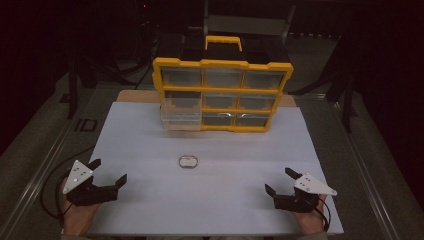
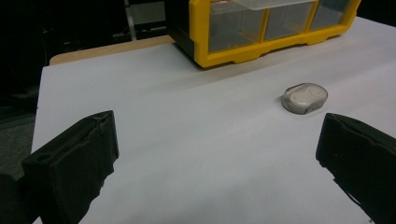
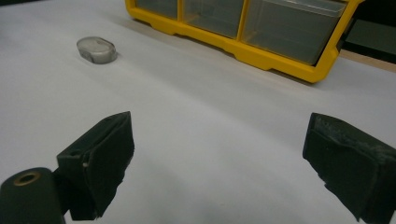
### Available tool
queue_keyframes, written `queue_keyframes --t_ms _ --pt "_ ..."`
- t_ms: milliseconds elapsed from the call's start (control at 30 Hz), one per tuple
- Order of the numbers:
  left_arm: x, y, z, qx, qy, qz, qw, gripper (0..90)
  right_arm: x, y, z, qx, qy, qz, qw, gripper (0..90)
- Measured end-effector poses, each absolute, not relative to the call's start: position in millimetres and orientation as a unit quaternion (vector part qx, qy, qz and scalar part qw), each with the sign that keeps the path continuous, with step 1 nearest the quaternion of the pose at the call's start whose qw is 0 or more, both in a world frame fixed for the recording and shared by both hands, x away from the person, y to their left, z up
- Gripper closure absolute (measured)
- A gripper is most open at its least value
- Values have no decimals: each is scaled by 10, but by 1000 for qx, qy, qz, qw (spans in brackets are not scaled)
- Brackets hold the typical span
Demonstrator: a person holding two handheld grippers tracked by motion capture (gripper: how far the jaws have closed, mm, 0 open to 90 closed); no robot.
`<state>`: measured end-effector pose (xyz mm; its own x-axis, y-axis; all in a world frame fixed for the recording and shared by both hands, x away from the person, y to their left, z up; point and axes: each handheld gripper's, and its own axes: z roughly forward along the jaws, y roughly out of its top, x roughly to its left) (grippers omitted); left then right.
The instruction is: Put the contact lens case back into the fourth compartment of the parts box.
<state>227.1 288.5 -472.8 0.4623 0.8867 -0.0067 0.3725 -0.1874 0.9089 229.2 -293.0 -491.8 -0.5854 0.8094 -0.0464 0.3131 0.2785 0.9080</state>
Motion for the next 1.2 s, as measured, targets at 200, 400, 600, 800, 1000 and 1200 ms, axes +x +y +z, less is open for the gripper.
queue_keyframes --t_ms 200,400,600,800,1000,1200 --pt "2274 2864 -4726 725 429 274 465 0 2299 -2927 -4931 373 754 473 263 81" --pt "2286 2819 -4703 735 421 270 458 0 2295 -2912 -4922 368 757 471 266 81" --pt "2304 2797 -4603 740 413 262 461 0 2306 -2901 -4931 365 761 466 264 80" --pt "2349 2764 -4529 748 402 254 463 0 2290 -2885 -4922 361 763 468 262 80" --pt "2424 2684 -4473 759 387 254 457 0 2287 -2880 -4921 358 764 468 263 80" --pt "2490 2605 -4420 768 374 253 455 0 2288 -2869 -4926 358 766 464 263 81"
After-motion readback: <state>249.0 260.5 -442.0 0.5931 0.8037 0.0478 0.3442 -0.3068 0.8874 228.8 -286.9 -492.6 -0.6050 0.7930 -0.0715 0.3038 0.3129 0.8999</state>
